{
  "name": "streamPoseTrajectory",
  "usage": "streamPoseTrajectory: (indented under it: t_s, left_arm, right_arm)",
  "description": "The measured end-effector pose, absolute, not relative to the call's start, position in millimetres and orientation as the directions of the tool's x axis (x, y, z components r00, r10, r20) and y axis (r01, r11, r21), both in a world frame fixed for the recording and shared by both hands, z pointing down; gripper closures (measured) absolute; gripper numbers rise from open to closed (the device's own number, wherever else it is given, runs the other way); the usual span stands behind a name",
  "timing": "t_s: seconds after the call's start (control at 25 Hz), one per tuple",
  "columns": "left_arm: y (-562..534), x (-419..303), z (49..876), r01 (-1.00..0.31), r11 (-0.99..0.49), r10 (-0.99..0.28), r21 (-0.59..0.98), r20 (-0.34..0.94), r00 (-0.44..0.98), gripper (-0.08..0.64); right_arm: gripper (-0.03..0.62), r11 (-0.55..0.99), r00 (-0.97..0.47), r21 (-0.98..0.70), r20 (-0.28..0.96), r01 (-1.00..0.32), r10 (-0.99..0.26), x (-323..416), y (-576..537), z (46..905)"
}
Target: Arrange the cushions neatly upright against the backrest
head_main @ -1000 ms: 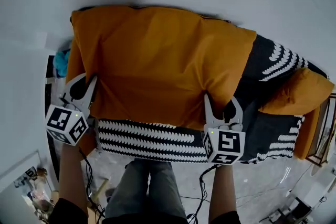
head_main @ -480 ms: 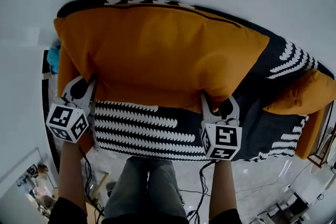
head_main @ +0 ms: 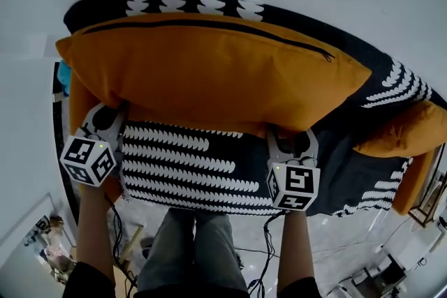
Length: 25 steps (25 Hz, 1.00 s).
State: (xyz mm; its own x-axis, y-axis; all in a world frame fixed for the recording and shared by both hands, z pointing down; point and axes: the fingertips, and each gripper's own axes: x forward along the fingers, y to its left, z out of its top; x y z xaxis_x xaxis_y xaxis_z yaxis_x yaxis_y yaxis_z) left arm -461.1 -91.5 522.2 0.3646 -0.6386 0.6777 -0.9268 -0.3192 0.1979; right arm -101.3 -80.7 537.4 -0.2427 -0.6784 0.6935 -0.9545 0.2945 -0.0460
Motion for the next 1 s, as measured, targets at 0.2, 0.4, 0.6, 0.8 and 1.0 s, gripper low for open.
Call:
streamPoseTrajectory:
  t_s: [0.2, 0.4, 0.6, 0.8, 1.0]
  left_arm:
    - [-95.8, -466.9, 527.0, -0.938, -0.297, -0.641, 0.182, 0.690, 0.337, 0.440]
    - [-91.3, -473.6, 528.6, -0.946, -0.288, -0.645, 0.150, 0.700, 0.308, 0.379]
    - [-78.9, -478.9, 518.7, -0.954, -0.264, -0.667, 0.140, 0.688, 0.285, 0.376]
    - [-61.2, -478.2, 506.9, -0.955, -0.274, -0.677, 0.114, 0.682, 0.276, 0.399]
    - [-35.7, -473.8, 484.5, -0.950, -0.293, -0.688, 0.110, 0.666, 0.289, 0.436]
  right_arm:
    - [0.259, 0.291, -0.245, -0.052, 0.689, -0.955, -0.682, -96.7, -79.7, 541.3]
    - [0.228, 0.276, -0.237, -0.055, 0.688, -0.959, -0.686, -91.5, -69.4, 539.3]
    - [0.243, 0.238, -0.203, -0.041, 0.669, -0.970, -0.714, -83.6, -52.9, 525.3]
    - [0.285, 0.208, -0.176, -0.031, 0.661, -0.978, -0.730, -82.2, -29.5, 513.6]
    - [0.342, 0.199, -0.164, -0.020, 0.652, -0.980, -0.741, -91.5, -2.4, 490.0]
